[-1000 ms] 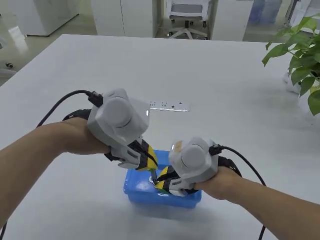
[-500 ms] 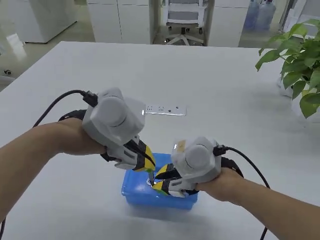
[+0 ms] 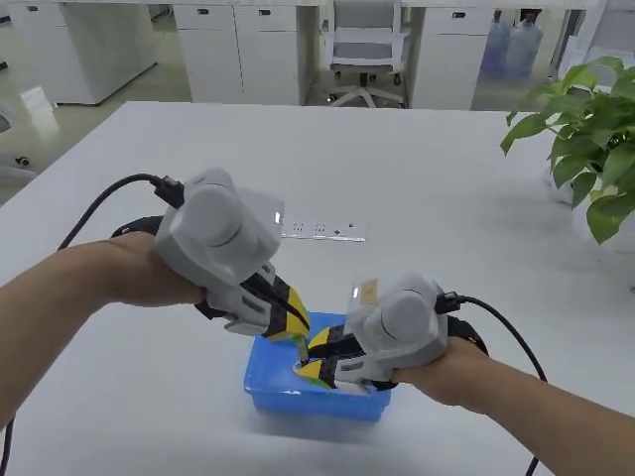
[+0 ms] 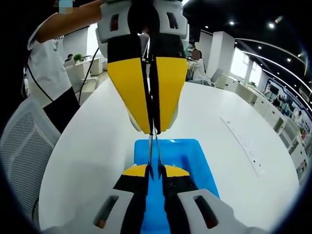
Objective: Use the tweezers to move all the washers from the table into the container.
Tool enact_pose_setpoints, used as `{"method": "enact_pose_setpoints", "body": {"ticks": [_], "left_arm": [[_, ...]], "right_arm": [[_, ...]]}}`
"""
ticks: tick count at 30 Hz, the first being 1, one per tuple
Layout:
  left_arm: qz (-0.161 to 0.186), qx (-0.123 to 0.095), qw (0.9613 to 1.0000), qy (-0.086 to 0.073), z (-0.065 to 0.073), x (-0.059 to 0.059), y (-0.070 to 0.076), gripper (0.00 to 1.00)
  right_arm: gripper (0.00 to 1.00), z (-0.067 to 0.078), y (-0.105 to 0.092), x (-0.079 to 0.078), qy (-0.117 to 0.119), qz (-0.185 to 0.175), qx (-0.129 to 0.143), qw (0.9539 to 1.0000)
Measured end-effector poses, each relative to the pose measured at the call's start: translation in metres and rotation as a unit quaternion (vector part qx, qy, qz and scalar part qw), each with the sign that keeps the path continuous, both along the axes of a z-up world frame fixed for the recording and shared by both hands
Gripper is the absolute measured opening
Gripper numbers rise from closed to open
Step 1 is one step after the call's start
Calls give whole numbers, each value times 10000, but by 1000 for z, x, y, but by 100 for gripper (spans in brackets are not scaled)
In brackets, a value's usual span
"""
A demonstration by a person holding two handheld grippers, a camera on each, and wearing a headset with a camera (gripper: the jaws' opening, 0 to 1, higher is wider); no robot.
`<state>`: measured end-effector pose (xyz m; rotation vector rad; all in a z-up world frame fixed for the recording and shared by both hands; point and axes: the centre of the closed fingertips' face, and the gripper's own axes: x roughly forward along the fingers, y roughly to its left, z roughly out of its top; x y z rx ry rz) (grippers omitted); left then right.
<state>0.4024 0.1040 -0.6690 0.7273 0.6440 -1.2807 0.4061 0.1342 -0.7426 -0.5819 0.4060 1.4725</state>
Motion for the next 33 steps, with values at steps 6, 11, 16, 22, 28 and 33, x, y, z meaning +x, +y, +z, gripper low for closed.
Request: {"method": "enact_pose_setpoints", "body": {"ticks": [6, 11, 16, 22, 28, 33], "left_arm": [[-27, -14, 10000, -30, 6, -7, 0, 5], [-71, -64, 9999, -38, 11, -13, -2, 5], [-119, -28, 9999, -54, 13, -20, -2, 5], [-157, 51, 9998, -97, 11, -27, 0, 5], [-215, 126, 9996, -120, 2, -36, 2, 5], [-214, 131, 9997, -64, -10, -46, 2, 5]], "right_arm": [[9, 7, -5, -4, -131, 45, 24, 9999], [7, 12, -10, -7, -249, 79, 40, 9997], [6, 16, -15, -14, -270, 95, 9, 9996], [5, 18, -21, -21, -336, 95, -95, 9993], [5, 14, -31, -31, -378, 126, -300, 9988], [5, 7, -37, -40, -440, 195, -513, 9975]]}}
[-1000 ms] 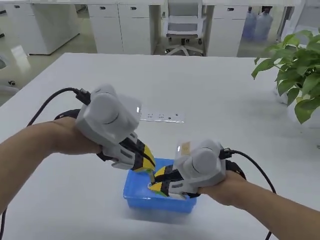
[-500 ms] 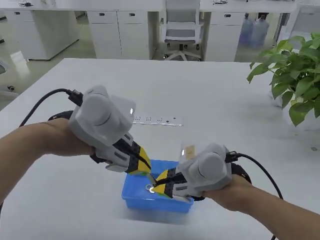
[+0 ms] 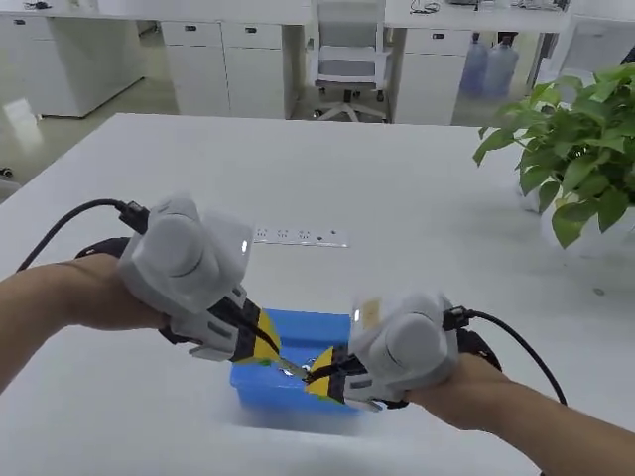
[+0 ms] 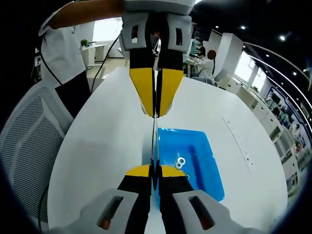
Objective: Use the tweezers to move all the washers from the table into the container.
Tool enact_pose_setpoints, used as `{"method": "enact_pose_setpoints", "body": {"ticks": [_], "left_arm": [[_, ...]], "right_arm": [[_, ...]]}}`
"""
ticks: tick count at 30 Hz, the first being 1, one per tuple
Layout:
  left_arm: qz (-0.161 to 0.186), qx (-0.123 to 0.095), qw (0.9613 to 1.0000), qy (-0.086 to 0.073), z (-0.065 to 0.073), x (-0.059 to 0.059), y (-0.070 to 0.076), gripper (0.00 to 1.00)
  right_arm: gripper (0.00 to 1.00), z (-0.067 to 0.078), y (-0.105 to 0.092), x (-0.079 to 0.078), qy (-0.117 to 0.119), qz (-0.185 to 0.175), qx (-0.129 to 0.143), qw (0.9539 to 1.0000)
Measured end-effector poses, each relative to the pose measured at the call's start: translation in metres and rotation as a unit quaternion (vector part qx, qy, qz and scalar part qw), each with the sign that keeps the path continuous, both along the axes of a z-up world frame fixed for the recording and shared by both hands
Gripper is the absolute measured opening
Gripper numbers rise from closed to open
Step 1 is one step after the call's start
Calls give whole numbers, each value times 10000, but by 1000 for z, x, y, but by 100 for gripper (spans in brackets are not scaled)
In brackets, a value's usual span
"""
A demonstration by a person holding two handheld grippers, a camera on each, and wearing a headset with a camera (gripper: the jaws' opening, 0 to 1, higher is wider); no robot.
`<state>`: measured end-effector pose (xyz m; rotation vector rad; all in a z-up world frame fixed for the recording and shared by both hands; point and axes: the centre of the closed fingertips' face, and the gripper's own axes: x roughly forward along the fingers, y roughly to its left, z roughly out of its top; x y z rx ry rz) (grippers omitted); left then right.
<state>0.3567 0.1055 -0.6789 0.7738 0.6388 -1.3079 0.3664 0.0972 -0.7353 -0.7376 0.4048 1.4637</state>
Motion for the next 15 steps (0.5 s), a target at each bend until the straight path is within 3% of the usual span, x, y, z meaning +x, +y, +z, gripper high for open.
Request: {"method": "enact_pose_setpoints", "body": {"ticks": [15], "left_arm": [[34, 221, 9997, 41, -41, -19, 9, 5]], "right_arm": [[4, -27, -5, -22, 12, 227, -562, 9982]]}}
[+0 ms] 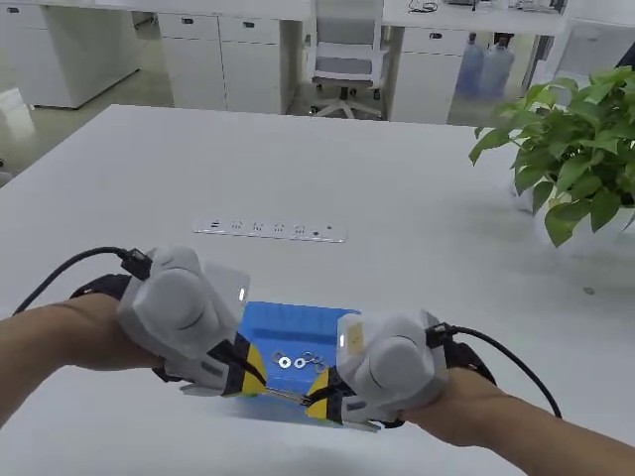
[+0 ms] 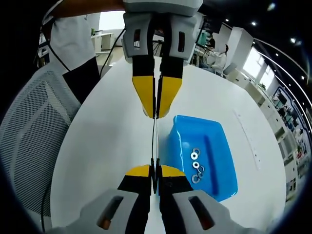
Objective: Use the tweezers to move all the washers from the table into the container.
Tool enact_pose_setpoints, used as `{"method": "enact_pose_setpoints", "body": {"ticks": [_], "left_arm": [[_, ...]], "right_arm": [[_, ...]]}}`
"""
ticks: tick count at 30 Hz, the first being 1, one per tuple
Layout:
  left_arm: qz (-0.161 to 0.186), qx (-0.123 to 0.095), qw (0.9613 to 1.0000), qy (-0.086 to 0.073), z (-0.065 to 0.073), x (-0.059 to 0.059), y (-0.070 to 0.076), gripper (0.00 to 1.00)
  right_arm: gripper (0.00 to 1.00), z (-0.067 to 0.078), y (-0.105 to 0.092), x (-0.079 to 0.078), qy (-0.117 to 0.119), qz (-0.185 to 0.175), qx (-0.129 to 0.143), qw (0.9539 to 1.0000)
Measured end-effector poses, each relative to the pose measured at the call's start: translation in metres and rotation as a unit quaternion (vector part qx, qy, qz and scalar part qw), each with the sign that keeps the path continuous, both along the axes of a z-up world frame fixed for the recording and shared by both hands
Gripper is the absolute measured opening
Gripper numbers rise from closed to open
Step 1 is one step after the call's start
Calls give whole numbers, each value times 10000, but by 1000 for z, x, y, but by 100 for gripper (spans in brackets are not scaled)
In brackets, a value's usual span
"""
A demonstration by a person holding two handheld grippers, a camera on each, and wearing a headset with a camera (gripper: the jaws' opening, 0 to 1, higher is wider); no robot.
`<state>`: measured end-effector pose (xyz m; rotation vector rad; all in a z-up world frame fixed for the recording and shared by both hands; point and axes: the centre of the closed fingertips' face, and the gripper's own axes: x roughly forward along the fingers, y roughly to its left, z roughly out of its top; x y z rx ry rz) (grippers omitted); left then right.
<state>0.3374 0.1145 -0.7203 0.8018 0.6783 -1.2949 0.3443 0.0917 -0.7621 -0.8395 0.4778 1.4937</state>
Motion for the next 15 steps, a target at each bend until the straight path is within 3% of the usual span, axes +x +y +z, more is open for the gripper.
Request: {"method": "enact_pose_setpoints", "body": {"ticks": [15], "left_arm": [[118, 155, 9994, 288, -47, -14, 7, 5]], "right_arm": [[5, -37, 4, -15, 255, -63, -255, 9993]]}}
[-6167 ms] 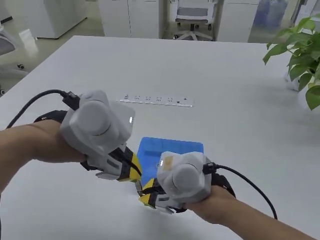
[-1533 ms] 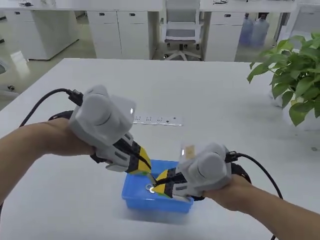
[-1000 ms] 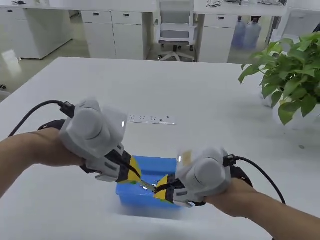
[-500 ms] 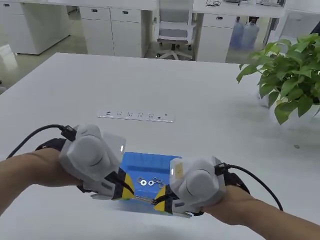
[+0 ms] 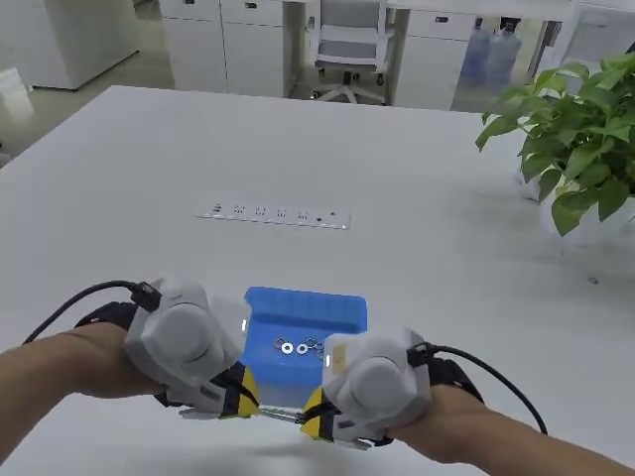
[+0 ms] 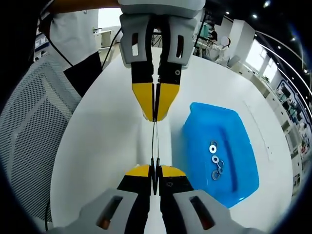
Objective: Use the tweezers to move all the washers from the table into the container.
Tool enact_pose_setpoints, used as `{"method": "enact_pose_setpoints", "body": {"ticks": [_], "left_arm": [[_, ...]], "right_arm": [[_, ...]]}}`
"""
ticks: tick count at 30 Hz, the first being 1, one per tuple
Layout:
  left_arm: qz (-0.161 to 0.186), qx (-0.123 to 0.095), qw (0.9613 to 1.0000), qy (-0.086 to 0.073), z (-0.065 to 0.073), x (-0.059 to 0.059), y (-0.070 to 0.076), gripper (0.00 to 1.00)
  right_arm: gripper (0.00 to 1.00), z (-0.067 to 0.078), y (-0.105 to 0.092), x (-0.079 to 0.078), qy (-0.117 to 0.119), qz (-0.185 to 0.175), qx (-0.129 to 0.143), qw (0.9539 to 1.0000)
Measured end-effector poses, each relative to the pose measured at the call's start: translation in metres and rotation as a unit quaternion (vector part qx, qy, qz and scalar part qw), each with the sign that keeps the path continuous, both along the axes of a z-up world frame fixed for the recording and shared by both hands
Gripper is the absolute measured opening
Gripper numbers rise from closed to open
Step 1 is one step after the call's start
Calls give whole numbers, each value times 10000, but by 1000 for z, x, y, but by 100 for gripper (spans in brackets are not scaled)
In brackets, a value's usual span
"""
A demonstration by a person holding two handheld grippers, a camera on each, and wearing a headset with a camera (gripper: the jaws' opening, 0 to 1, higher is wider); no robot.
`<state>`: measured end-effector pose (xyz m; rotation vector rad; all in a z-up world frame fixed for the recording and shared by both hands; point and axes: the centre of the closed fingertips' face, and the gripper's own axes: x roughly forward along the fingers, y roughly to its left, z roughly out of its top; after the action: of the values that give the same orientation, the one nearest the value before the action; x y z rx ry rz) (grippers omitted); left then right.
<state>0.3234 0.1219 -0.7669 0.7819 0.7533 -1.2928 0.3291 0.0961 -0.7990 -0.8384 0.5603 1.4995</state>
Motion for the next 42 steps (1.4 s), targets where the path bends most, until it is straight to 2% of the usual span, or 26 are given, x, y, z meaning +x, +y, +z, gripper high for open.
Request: {"method": "enact_pose_setpoints", "body": {"ticks": [2, 8, 12, 15, 20, 28, 37, 42], "left_arm": [[14, 8, 10000, 69, -6, -2, 0, 5], [38, 11, 9999, 145, -18, -4, -1, 5], [66, 33, 9997, 221, -28, -6, -2, 5], [74, 65, 9998, 185, -33, -6, -3, 5], [81, 52, 9997, 214, -36, -8, -4, 5], [117, 64, 9998, 164, -35, -6, -2, 5], [189, 73, 9997, 126, -34, -4, 2, 10], [258, 36, 9996, 117, -32, -4, 3, 13]], "right_arm": [[5, -5, 0, -2, -3, 13, -51, 10000], [5, -15, -3, -7, 56, -28, -160, 9999], [6, -16, -4, -7, 115, -92, -126, 9998], [6, -15, -4, -7, 120, -71, -164, 9998], [7, -16, -5, -7, 113, -59, -222, 9997], [10, -16, -7, -7, 142, -74, -288, 9995], [12, -17, -8, -8, 173, -106, -334, 9992], [17, -16, -9, -9, 193, -151, -347, 9991]]}}
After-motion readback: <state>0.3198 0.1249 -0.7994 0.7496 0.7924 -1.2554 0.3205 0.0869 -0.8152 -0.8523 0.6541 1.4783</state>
